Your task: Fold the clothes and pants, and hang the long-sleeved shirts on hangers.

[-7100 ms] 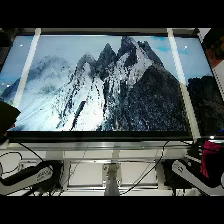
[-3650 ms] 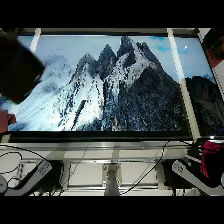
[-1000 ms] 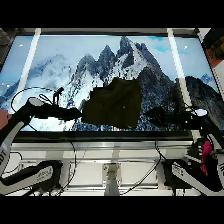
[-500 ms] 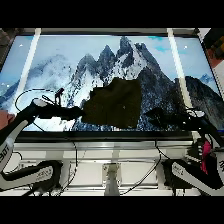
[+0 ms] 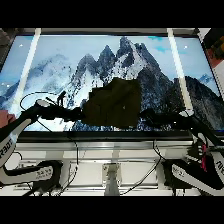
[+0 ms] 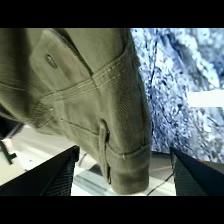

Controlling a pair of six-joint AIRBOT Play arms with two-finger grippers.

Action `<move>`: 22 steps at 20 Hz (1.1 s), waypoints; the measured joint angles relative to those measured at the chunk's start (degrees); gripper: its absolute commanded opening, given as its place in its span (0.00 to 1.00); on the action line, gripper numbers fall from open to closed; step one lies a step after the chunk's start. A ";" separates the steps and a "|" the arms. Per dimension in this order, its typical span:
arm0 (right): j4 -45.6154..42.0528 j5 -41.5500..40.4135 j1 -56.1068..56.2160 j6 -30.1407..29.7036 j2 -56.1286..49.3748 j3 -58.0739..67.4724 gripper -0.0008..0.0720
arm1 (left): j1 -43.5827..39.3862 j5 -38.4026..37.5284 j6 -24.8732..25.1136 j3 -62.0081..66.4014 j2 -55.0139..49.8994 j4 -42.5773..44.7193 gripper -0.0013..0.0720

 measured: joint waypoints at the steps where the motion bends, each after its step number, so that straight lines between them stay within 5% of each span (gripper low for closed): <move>1: 0.04 -0.72 1.68 0.52 -0.61 0.00 0.85 | 0.00 -0.13 -0.20 0.00 -0.02 -0.26 0.06; 2: 0.09 -1.53 3.37 1.42 -1.42 0.00 0.82 | 0.00 -0.31 -0.17 0.00 -0.04 -0.48 0.04; 3: 0.26 -2.23 4.85 1.99 -2.16 0.00 0.65 | 0.00 -0.50 -0.17 0.00 -0.04 -0.63 0.04; 5: 0.81 -3.45 7.41 3.10 -3.37 0.02 0.06 | 0.00 -1.11 -0.17 0.02 -0.04 -0.85 0.04; 6: 0.96 -4.02 8.22 3.63 -3.72 0.33 0.04 | 0.00 -1.81 -0.17 0.02 -0.04 -1.03 0.04; 12: -0.92 -7.06 8.39 6.95 -4.61 8.96 0.04 | -2.08 -8.59 3.58 0.02 3.67 -1.38 0.03; 18: -7.10 -14.38 8.22 12.39 -9.86 25.92 0.05 | -16.06 -9.31 4.81 0.02 11.04 -1.33 0.04; 19: -7.50 -14.86 8.76 12.66 -11.67 28.70 0.13 | -19.47 -7.89 4.79 0.04 11.39 -2.14 0.06; 20: -7.87 -15.61 9.38 13.07 -13.77 31.58 0.41 | -22.67 -6.25 4.76 0.04 11.52 -3.23 0.06; 21: -8.00 -18.03 9.77 13.25 -15.58 34.21 0.71 | -26.01 -4.59 4.74 0.04 11.54 -4.37 0.26; 22: -8.22 -19.96 9.97 13.29 -17.29 36.81 0.76 | -29.09 -2.91 4.76 -0.02 11.41 -5.79 0.65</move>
